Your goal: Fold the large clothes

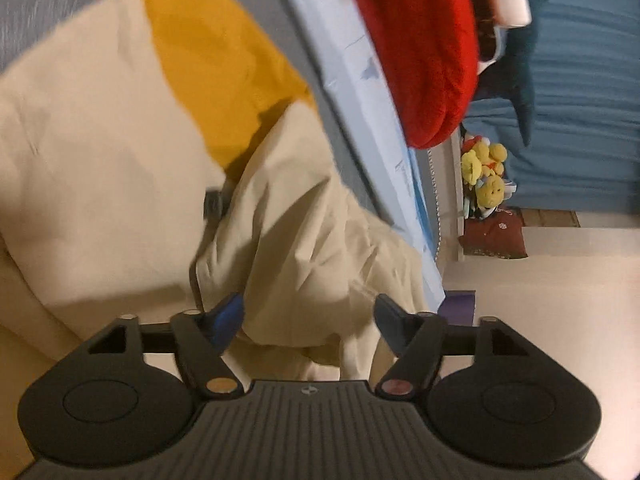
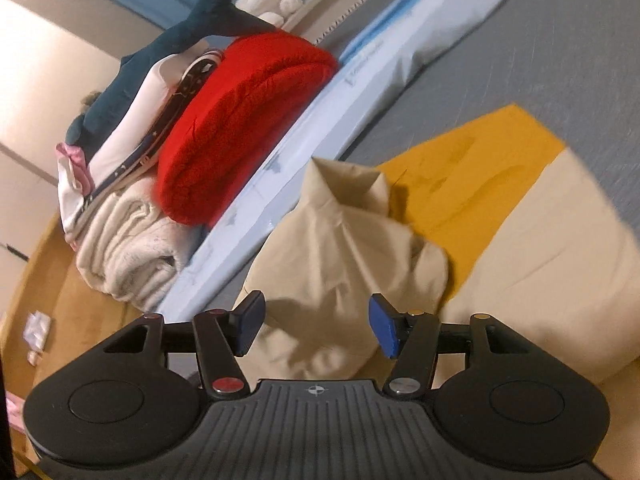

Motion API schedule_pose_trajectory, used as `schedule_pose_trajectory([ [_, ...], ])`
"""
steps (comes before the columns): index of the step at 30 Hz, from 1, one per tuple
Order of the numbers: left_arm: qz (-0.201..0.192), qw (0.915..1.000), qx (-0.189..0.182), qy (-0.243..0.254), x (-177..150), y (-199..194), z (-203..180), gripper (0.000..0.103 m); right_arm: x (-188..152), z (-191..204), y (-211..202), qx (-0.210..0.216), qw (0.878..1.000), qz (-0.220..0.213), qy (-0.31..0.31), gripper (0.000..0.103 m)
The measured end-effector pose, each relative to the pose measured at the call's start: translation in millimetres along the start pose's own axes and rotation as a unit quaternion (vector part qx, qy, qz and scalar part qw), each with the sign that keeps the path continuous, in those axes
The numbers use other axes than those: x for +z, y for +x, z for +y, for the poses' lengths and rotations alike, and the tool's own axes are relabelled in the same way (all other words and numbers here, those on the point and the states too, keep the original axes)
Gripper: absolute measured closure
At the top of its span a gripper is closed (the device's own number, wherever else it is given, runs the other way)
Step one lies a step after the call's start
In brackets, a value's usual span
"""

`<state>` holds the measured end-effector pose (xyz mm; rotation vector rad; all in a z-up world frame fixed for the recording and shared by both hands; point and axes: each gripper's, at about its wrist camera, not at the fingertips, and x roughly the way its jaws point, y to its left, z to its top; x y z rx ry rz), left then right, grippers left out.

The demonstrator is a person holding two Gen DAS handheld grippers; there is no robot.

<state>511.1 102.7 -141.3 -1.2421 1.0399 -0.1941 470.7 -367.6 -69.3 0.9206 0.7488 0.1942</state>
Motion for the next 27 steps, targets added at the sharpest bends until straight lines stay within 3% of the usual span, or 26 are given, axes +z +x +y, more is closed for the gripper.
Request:
schedule_pose_trajectory([
  [4,0.012,0.9996,0.01,-0.025,4,14,14,0.021,0,1,15,-0.012,1.0,-0.002,0.003,0.043],
  [13,-0.016,0.9989,0.005,-0.045,19,26,24,0.022,-1,-2,36,-0.015,1.0,0.016,-0.017,0.044],
  [14,-0.021,0.9987,0.006,-0.046,20,26,24,0.028,-1,-2,37,-0.013,1.0,0.019,-0.019,0.052],
  [15,-0.025,0.9986,0.006,-0.046,20,23,25,0.033,-2,-3,38,-0.008,1.0,0.02,-0.021,0.069],
  [16,-0.027,0.9988,0.001,-0.042,21,23,24,0.055,-3,-3,38,-0.005,1.0,0.019,-0.024,0.079],
  [17,-0.027,0.999,-0.009,-0.033,21,23,22,0.084,-4,-1,38,-0.002,0.999,0.016,-0.029,0.094],
  [18,-0.028,0.9992,-0.016,-0.023,21,21,19,0.092,-4,0,36,0.003,0.999,0.01,-0.033,0.098],
  [20,-0.061,0.9978,-0.017,0.019,22,13,3,0.097,-4,2,26,0.039,0.999,-0.009,-0.022,0.101],
  [24,-0.131,0.9828,-0.068,0.111,27,-19,-31,0.097,-5,-2,-1,0.155,0.985,-0.064,0.039,0.102],
  [25,-0.139,0.9796,-0.077,0.123,27,-25,-35,0.097,-8,-3,-5,0.169,0.982,-0.068,0.049,0.102],
  [27,-0.133,0.9803,-0.071,0.128,26,-27,-35,0.096,-17,-5,-6,0.15,0.986,-0.06,0.05,0.102],
])
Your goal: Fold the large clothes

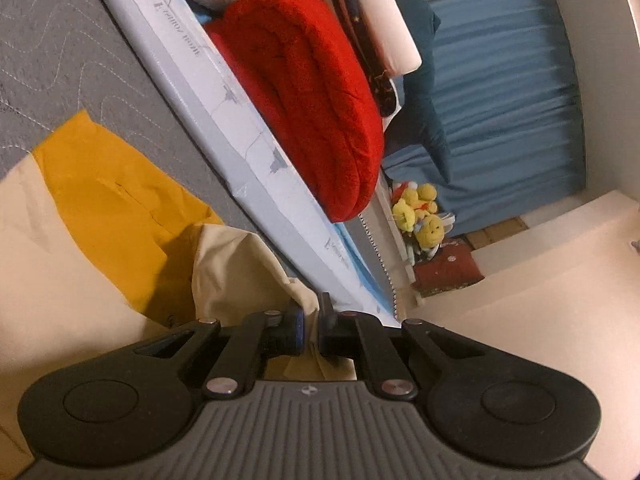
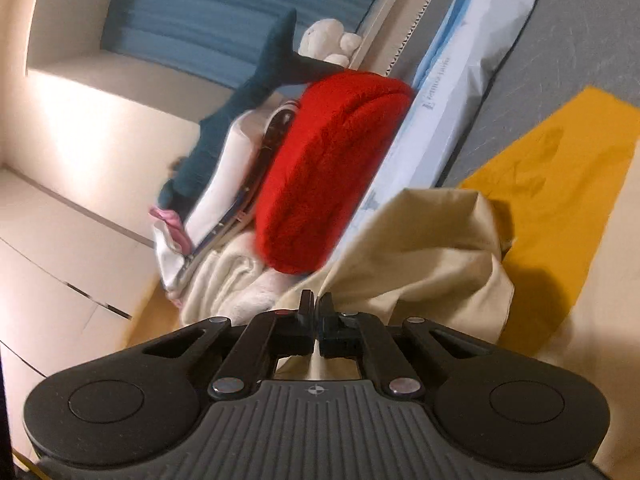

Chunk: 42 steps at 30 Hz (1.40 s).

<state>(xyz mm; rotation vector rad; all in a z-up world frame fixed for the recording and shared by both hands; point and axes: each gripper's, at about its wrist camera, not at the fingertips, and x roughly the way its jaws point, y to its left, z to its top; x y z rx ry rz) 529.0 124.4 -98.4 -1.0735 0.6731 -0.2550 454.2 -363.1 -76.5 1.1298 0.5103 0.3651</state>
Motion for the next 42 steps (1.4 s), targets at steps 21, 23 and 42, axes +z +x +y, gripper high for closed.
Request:
schedule_pose_trajectory([
  [21,0.091,0.973,0.21,0.032,-23,21,16,0.05,0,-29,12,-0.272,0.956,0.063,-0.088,0.052],
  [23,0.096,0.9716,0.213,0.037,-23,19,20,0.054,0,-32,16,-0.27,0.956,0.073,-0.085,0.052],
  [42,0.033,0.9362,0.271,0.222,-42,8,-34,0.066,-14,-16,21,-0.365,0.924,0.002,-0.111,0.056],
])
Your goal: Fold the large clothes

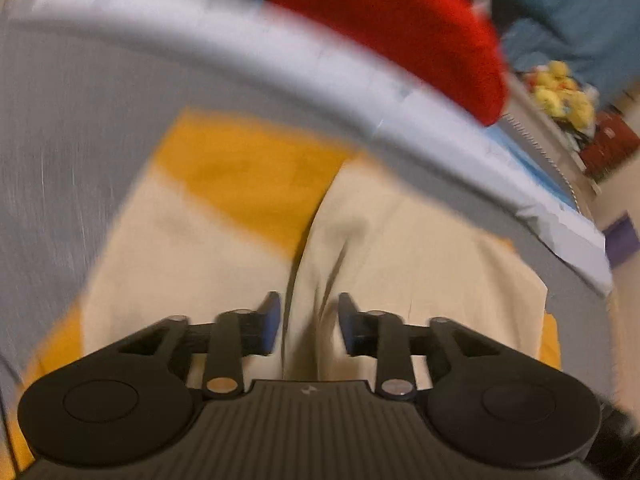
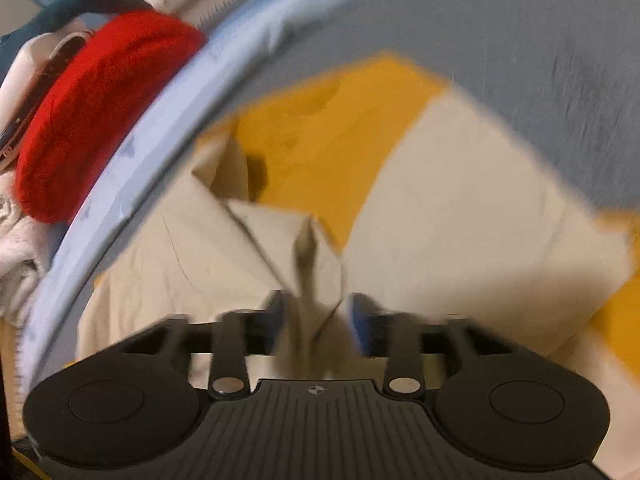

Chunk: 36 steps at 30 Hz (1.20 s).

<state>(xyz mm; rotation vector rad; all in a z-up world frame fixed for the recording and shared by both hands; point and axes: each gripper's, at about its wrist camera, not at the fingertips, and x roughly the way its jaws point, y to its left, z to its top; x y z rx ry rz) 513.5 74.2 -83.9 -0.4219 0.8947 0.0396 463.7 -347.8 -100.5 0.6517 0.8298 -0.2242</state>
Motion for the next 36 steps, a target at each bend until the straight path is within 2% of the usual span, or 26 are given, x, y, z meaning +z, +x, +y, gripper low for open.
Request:
schedule_pose_trajectory([
  [2,-0.038,0.9975,-0.024,0.054,0,-16,-19,0.064,-1,10,-14,0.009,0.999,-0.034,-0.034,0.056],
  [3,-0.04,0.9954,-0.049,0.072,-2,-19,-27,0.064,-3,15,-18,0.026,0.997,-0.044,-0.05,0.056],
  [5,-0.01,0.9906,-0.1,0.093,-13,-15,-36,0.064,-6,28,-18,0.076,0.993,-0.033,-0.089,0.056],
  [6,0.015,0.9891,-0.108,0.098,-20,-8,-40,0.064,-8,35,-14,0.107,0.988,-0.01,-0.109,0.057],
  [7,0.044,0.9884,-0.1,0.105,-27,2,-42,0.064,-12,39,-6,0.132,0.984,0.025,-0.117,0.058],
  [8,0.086,0.9861,-0.076,0.119,-38,16,-42,0.064,-17,38,2,0.143,0.981,0.06,-0.114,0.058],
  [10,0.135,0.9786,-0.04,0.15,-55,34,-41,0.065,-32,31,26,0.104,0.98,0.135,-0.1,0.059],
  [11,0.136,0.9772,-0.038,0.158,-59,35,-40,0.065,-37,26,33,0.087,0.98,0.151,-0.1,0.064],
  [13,0.139,0.977,-0.041,0.157,-54,29,-40,0.064,-35,27,31,0.087,0.978,0.151,-0.113,0.065],
  [15,0.118,0.9812,-0.061,0.14,-42,17,-40,0.062,-26,35,20,0.089,0.979,0.133,-0.123,0.062],
  [17,0.076,0.9868,-0.075,0.121,-30,3,-34,0.062,-16,39,6,0.105,0.982,0.09,-0.131,0.062],
  [19,0.06,0.9898,-0.068,0.11,-24,1,-25,0.062,-14,34,3,0.107,0.983,0.064,-0.134,0.061],
  [20,0.067,0.9906,-0.055,0.106,-25,6,-18,0.063,-12,29,6,0.097,0.985,0.061,-0.127,0.061],
  [21,0.08,0.9906,-0.037,0.105,-29,11,-14,0.065,-12,23,11,0.082,0.987,0.067,-0.117,0.061],
  [23,0.11,0.989,0.007,0.099,-38,26,-4,0.097,-13,8,26,0.049,0.99,0.093,-0.09,0.065],
  [24,0.113,0.9889,0.016,0.095,-37,27,-3,0.099,-14,9,30,0.041,0.991,0.098,-0.082,0.069],
  [26,0.104,0.9897,0.014,0.097,-34,18,-4,0.098,-13,10,24,0.039,0.991,0.093,-0.083,0.068],
  [28,0.067,0.9915,0.001,0.112,-28,3,-13,0.088,-11,14,13,0.046,0.992,0.075,-0.092,0.066],
  [29,0.05,0.9913,-0.015,0.121,-26,-7,-19,0.081,-11,17,7,0.055,0.992,0.066,-0.095,0.063],
  [31,0.041,0.9888,-0.054,0.133,-26,-17,-27,0.075,-10,23,2,0.085,0.989,0.061,-0.102,0.062],
  [33,0.062,0.9843,-0.075,0.147,-32,-13,-33,0.07,-16,30,5,0.108,0.984,0.08,-0.116,0.06],
  [34,0.084,0.9816,-0.067,0.158,-39,-4,-34,0.066,-20,31,9,0.105,0.982,0.097,-0.126,0.059],
  [36,0.13,0.9737,-0.03,0.185,-57,15,-35,0.064,-32,28,21,0.069,0.979,0.131,-0.138,0.058],
])
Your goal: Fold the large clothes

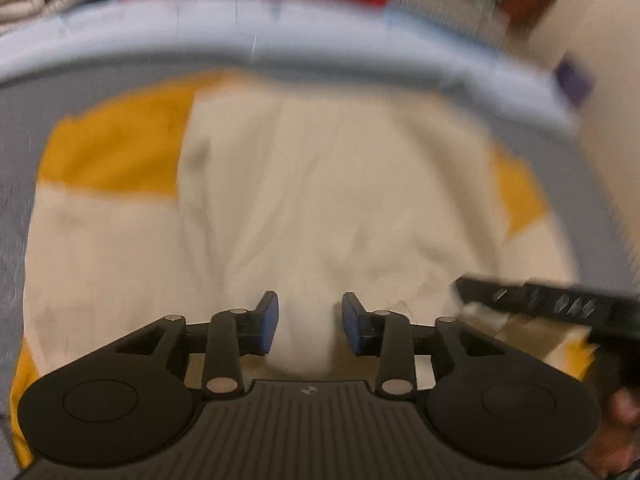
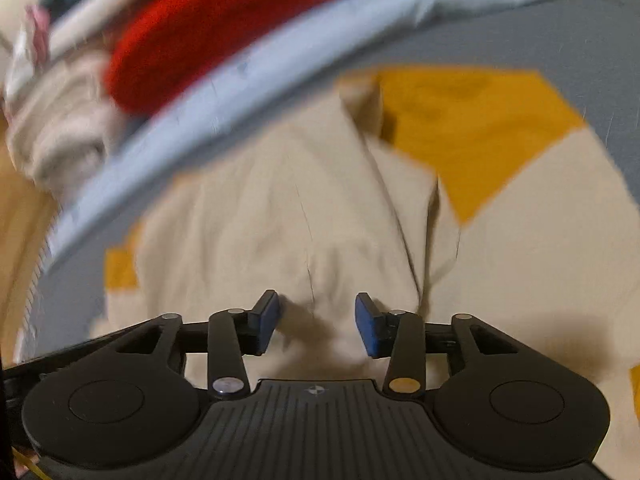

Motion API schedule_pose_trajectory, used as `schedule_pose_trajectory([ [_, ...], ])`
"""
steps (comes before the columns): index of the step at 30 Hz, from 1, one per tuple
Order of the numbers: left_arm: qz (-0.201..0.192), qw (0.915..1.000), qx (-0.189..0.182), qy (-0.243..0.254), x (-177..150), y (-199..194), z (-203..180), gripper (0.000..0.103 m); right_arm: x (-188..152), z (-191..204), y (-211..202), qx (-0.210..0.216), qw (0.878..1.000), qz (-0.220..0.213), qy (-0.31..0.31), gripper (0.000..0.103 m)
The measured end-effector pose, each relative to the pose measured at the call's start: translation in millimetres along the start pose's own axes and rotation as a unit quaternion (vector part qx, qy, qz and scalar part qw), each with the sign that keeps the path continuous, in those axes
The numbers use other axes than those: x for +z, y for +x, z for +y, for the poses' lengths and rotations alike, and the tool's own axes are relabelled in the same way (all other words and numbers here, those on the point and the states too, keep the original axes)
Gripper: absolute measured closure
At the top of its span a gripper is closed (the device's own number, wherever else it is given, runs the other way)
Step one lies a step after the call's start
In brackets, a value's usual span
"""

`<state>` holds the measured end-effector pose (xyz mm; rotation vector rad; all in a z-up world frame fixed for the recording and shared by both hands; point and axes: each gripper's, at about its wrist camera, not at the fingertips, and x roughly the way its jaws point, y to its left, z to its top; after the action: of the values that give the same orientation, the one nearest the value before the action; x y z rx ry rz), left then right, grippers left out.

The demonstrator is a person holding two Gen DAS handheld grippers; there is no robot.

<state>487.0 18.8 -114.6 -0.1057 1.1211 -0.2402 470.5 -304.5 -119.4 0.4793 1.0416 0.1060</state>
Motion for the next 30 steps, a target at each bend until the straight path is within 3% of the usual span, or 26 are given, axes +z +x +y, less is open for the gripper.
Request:
schedule_pose_trajectory([
  [3,-0.006,1.0,0.004,-0.007,-1,-11,1,0.064,-1,1,-7,0.0,1.0,-0.003,0.011,0.058],
  [7,-0.098,0.9951,0.001,0.003,6,-64,3,0.061,3,21,-47,0.011,0.995,-0.096,-0.034,0.058],
  [12,-0.184,0.9824,0.026,0.014,0,-107,-2,0.059,-2,30,-98,0.02,0.978,-0.194,-0.077,0.058],
  [17,-0.243,0.9678,0.038,0.054,-9,-150,-17,0.056,-12,25,-143,0.014,0.965,-0.239,-0.11,0.058],
  [20,-0.291,0.9538,0.044,0.064,-37,-185,-28,0.052,-26,28,-180,0.023,0.957,-0.267,-0.114,0.058],
  [25,-0.343,0.9349,0.07,0.06,-85,-277,-38,0.039,-78,54,-282,0.042,0.923,-0.354,-0.145,0.057],
  [30,-0.366,0.9251,0.073,0.069,-151,-383,-46,0.039,-153,55,-398,0.052,0.889,-0.417,-0.179,0.053],
])
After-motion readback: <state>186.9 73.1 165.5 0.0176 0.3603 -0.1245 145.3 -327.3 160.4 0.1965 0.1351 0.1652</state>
